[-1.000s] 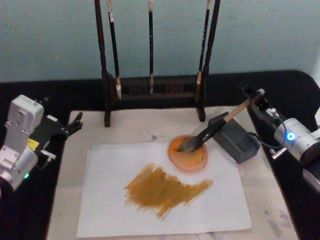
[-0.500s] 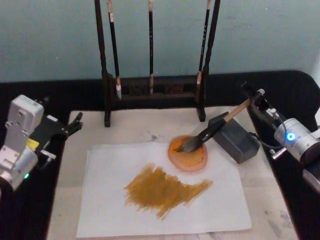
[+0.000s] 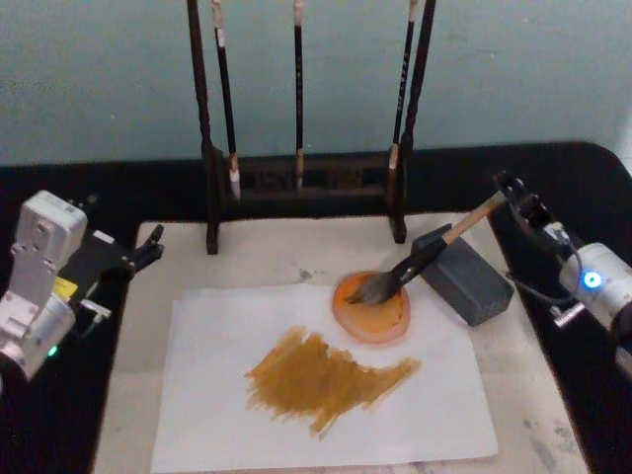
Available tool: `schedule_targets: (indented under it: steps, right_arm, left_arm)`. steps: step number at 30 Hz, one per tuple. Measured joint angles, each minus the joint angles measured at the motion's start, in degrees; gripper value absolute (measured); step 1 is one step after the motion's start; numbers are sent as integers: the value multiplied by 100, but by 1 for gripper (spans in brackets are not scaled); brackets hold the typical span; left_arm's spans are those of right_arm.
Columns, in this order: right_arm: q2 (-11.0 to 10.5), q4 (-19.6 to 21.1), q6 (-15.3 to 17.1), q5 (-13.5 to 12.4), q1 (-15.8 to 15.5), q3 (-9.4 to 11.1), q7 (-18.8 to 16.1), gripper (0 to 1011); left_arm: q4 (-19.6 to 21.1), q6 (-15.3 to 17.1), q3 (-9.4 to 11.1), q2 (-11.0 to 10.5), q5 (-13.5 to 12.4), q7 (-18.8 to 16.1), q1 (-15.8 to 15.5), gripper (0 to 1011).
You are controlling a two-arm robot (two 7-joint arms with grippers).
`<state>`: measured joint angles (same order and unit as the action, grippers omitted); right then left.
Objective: Pick up the brush from the inkstone, write on the paper, then place the brush back to its original position.
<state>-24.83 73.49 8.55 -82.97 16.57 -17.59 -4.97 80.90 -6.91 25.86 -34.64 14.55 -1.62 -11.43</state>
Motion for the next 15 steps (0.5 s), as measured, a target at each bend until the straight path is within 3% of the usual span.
schedule_targets:
  steps: [1,3,6,7,10,11,13,14,15]
  right_arm:
    - [-122,304,-45,-2,-158,5,228,1000]
    - [-291,632,-130,121,-310,-23,344,1000]
    - [-635,1167,-434,719,-518,-152,392,1000]
    - [-787,1394,-626,1137,-587,-208,376,1000]
    - [-978,1659,-914,1774,-643,-307,367,1000]
    - [-1099,1804,-1123,2282,-655,-404,400,1000]
    - [-1207,1923,-1338,2862,-652,-510,478,1000]
    - [-1309,1984,-1525,3468,-622,-655,567,1000]
    - [-1346,1995,-1602,3758,-600,-717,614,1000]
  left_arm:
    - [0,1,0,0,0,0,0,1010]
    - [0,0,0,0,0,0,0,1010]
    - [0,0,0,0,0,0,0,1010]
    - [0,0,0,0,0,0,0,1010]
    - [0,0,0,0,0,0,0,1010]
    - [0,0,0,0,0,0,0,1010]
    - [0,0,0,0,0,0,0,1010]
    - [0,0,0,0,0,0,0,1010]
    - [0,1,0,0,0,0,0,1010]
